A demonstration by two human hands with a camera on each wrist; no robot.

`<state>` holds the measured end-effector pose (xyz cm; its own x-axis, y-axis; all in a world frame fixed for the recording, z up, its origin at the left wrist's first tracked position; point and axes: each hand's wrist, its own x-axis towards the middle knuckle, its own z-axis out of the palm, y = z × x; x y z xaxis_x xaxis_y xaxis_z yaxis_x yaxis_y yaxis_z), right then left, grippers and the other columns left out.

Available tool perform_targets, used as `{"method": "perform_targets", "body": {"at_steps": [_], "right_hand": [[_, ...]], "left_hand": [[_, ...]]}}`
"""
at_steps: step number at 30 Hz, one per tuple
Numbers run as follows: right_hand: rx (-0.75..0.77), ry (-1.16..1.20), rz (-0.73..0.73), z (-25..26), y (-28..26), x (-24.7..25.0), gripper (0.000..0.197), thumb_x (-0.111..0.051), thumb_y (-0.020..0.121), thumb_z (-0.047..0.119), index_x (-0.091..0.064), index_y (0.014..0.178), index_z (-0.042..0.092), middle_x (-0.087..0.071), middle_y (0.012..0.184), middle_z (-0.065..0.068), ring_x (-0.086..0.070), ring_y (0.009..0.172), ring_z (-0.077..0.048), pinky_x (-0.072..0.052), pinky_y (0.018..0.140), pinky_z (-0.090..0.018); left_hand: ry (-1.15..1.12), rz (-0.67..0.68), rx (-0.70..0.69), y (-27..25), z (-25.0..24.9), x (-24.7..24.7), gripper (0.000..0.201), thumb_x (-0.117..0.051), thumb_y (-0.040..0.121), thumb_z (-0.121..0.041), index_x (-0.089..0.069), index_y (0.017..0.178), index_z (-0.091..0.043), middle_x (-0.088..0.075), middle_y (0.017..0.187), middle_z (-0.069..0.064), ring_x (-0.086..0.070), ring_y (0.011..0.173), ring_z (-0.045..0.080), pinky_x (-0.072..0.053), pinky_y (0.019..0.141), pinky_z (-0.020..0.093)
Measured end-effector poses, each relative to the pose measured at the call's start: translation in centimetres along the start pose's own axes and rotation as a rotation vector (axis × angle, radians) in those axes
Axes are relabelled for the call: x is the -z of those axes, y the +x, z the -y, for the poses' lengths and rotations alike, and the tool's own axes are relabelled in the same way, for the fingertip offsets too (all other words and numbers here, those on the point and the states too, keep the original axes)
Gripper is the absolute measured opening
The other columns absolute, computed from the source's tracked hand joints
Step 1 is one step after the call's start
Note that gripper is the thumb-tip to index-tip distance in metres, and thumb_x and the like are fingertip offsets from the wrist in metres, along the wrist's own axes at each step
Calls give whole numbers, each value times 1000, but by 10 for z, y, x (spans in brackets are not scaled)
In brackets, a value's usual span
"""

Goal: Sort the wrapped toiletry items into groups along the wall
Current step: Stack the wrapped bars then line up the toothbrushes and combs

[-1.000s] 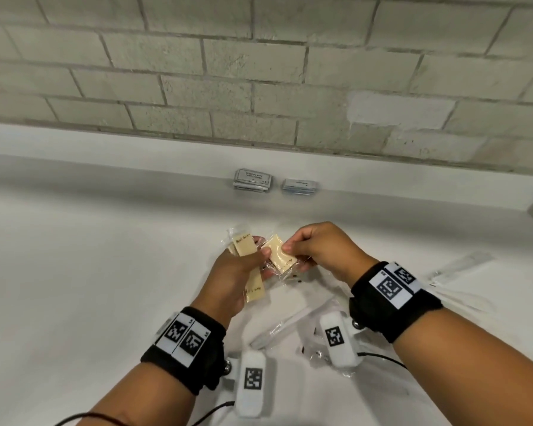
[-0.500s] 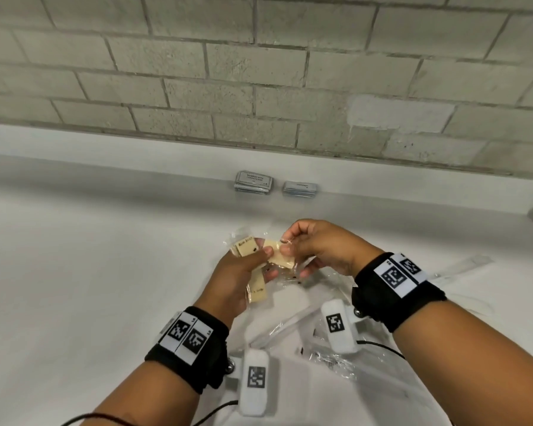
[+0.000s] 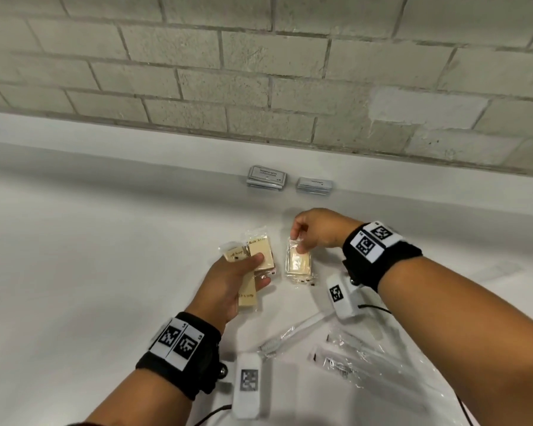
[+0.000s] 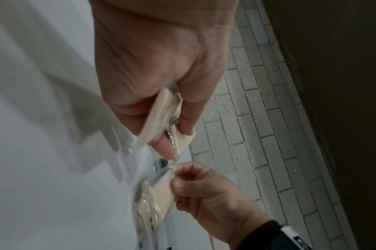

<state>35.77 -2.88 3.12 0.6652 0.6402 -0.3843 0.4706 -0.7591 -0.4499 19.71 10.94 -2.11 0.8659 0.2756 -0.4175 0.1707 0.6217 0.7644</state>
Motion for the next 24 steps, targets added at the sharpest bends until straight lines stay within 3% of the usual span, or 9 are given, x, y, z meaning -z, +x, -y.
{"method": "perform_targets", "body": {"at_steps": [3,5,6,9,12,17,20,22,24], "right_hand": [[-9,-99,-206,-9,1,-17,31,-80,74,22,-66,101,18,-51,97,4,-55,88,-16,-43,76,-27],[34,140,-353,-7,-4,-19,20,-76,80,24,-69,96,16,-60,95,2,-60,86,-17,-47,75,-27],[53,345,-360,-2,-8,-18,15,-73,83,22,-69,95,15,-65,90,2,-62,80,-15,-49,70,-25],[85,785,-119,13,-23,-18,12,-70,84,6,-67,96,7,-69,72,-1,-61,56,-10,-49,50,-19],[77,817,-98,20,-30,-21,9,-72,79,-1,-65,82,3,-65,62,-4,-59,49,-11,-50,48,-20],[76,826,-262,20,-33,-30,11,-74,80,2,-65,75,7,-65,59,0,-57,50,-11,-50,51,-23],[97,857,-207,20,-38,-36,13,-75,79,3,-63,77,9,-62,59,-2,-57,48,-12,-50,50,-24],[88,871,-182,19,-39,-35,16,-75,78,1,-61,78,9,-60,58,-3,-55,47,-13,-51,48,-25],[37,895,-247,15,-37,-29,17,-74,78,0,-59,76,9,-58,57,-5,-54,47,-15,-50,47,-25]], "left_hand": [[36,-11,-50,1,1,0,17,-65,85,-2,-65,102,-3,-71,80,10,-69,63,20,-57,54,27],[82,-11,-75,3,2,0,9,-66,85,-3,-65,93,-7,-69,76,8,-67,61,18,-57,54,27],[107,-8,-80,3,4,-1,7,-66,85,-3,-65,89,-9,-68,75,7,-66,61,18,-56,53,27],[133,16,-92,2,8,-9,10,-64,88,-5,-64,97,-9,-69,80,8,-66,65,19,-57,54,27],[100,69,-117,1,9,-16,20,-61,90,-6,-59,110,-6,-70,89,10,-67,74,20,-58,59,29],[107,75,-126,0,6,-15,16,-65,86,-5,-62,102,-8,-70,86,9,-67,70,19,-56,59,28],[94,62,-135,-1,7,-15,10,-66,85,-4,-66,94,-10,-71,82,8,-67,68,17,-56,60,28],[95,65,-119,-2,7,-16,9,-65,87,-6,-66,94,-11,-70,81,6,-68,67,16,-57,62,28],[34,59,-63,-2,4,-17,13,-62,90,-9,-64,102,-9,-70,85,7,-69,73,19,-58,67,31]]}}
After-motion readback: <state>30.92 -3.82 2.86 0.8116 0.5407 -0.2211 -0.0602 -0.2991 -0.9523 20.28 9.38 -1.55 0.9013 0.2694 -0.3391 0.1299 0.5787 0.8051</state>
